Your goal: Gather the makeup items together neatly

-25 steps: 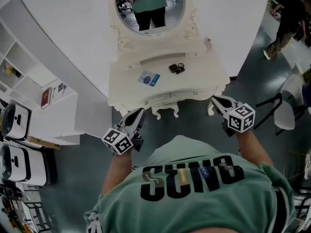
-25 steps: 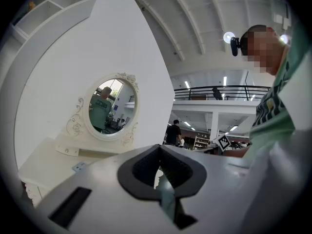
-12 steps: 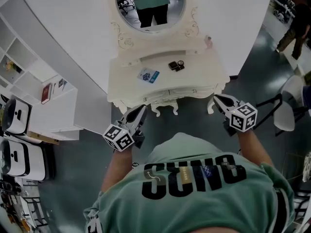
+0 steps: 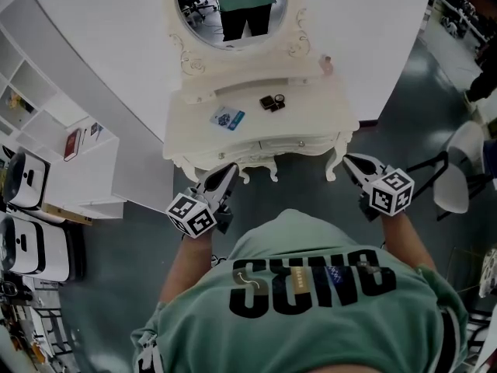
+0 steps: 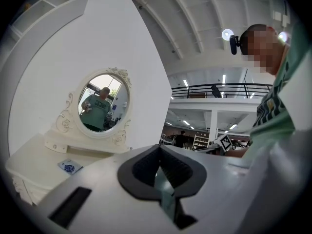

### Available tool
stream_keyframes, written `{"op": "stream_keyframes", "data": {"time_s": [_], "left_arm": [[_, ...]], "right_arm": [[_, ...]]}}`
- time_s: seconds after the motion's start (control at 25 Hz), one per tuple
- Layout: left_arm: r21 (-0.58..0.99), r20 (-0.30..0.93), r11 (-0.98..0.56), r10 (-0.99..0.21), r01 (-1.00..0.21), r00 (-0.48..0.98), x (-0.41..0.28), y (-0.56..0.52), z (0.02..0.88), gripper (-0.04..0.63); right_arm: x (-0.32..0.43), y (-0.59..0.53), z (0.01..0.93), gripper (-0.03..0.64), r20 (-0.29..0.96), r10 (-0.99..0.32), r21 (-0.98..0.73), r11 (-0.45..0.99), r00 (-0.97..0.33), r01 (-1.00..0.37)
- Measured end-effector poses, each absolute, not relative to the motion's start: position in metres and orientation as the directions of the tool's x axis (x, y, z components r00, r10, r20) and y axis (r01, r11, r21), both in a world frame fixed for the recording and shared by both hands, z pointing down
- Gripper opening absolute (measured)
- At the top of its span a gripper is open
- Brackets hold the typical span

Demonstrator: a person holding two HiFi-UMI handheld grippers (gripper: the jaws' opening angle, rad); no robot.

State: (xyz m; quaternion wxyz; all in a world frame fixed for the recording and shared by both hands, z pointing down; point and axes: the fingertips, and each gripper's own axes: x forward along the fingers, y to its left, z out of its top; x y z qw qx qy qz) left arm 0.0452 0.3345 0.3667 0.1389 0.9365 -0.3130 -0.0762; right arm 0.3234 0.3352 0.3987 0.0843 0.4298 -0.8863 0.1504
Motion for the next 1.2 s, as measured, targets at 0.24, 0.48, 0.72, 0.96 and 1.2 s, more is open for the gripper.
{"op": "stream_keyframes", "data": {"time_s": [0.24, 0.48, 0.72, 0.96, 1.2], "left_arm": [[0.302, -0.026, -0.776, -0.587, -0.553, 0.809, 0.074, 0.33, 0.373, 0.009], [0.321, -0.02, -0.767, -0.592, -0.555, 0.806, 0.055, 0.297, 0.381, 0.009], [0.329, -0.057, -0.806, -0.537, -0.492, 0.842, 0.021, 0.219, 0.396, 0.009], [0.325, -0.062, -0.849, -0.459, -0.417, 0.886, -0.029, 0.113, 0.386, 0.009], [0.318, -0.05, -0.869, -0.414, -0.378, 0.909, -0.077, 0.024, 0.379, 0.009]], "right_arm": [[0.348, 0.331, 0.42, -0.011, 0.284, -0.735, -0.238, 0.568, -0.616, -0.788], [0.331, 0.3, 0.435, -0.011, 0.3, -0.728, -0.255, 0.561, -0.616, -0.787], [0.287, 0.236, 0.435, -0.011, 0.323, -0.744, -0.204, 0.548, -0.585, -0.811], [0.226, 0.144, 0.42, -0.011, 0.32, -0.782, -0.208, 0.492, -0.535, -0.845], [0.171, 0.064, 0.417, -0.011, 0.326, -0.797, -0.203, 0.467, -0.509, -0.861]]}}
